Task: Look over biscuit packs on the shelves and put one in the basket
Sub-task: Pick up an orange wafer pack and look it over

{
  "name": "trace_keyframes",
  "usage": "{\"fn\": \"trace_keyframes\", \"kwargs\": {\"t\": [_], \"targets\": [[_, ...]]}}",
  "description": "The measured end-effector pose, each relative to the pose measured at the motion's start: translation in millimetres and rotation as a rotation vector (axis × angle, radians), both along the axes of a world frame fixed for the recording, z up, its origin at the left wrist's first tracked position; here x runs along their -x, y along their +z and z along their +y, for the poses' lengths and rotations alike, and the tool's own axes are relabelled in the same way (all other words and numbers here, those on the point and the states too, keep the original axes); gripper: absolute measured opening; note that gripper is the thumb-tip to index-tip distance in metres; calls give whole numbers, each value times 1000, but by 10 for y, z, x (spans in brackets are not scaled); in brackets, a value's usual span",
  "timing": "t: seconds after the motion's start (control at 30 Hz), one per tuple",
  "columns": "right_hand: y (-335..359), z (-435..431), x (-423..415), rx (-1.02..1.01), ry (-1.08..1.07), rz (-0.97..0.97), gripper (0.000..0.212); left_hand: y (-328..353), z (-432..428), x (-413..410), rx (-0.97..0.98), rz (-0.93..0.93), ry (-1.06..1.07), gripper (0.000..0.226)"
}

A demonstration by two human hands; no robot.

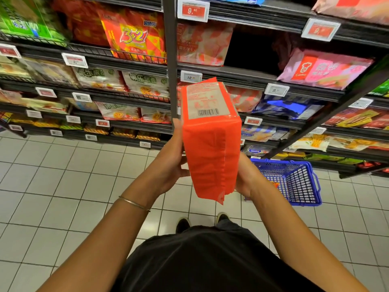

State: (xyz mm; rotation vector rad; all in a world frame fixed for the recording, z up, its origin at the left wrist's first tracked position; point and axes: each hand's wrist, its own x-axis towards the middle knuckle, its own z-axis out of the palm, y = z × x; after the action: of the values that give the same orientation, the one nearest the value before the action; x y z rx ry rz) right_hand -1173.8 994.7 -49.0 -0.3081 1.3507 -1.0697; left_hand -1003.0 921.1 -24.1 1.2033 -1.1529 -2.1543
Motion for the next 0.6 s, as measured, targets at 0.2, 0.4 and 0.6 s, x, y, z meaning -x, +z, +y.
{"fn": "trace_keyframes", "kwargs": {"t": [0.2,0.4,0.6], "targets": [[46,22,102,191,-17,-122,37,-19,72,-14,433,-43,-58,71],[162,17,152,146,-20,-192,70,-262,-8,-124,597,-21,-127,90],[155,41,84,260,6,-139,57,-351,-110,-165,571,-90,-100,117]]}}
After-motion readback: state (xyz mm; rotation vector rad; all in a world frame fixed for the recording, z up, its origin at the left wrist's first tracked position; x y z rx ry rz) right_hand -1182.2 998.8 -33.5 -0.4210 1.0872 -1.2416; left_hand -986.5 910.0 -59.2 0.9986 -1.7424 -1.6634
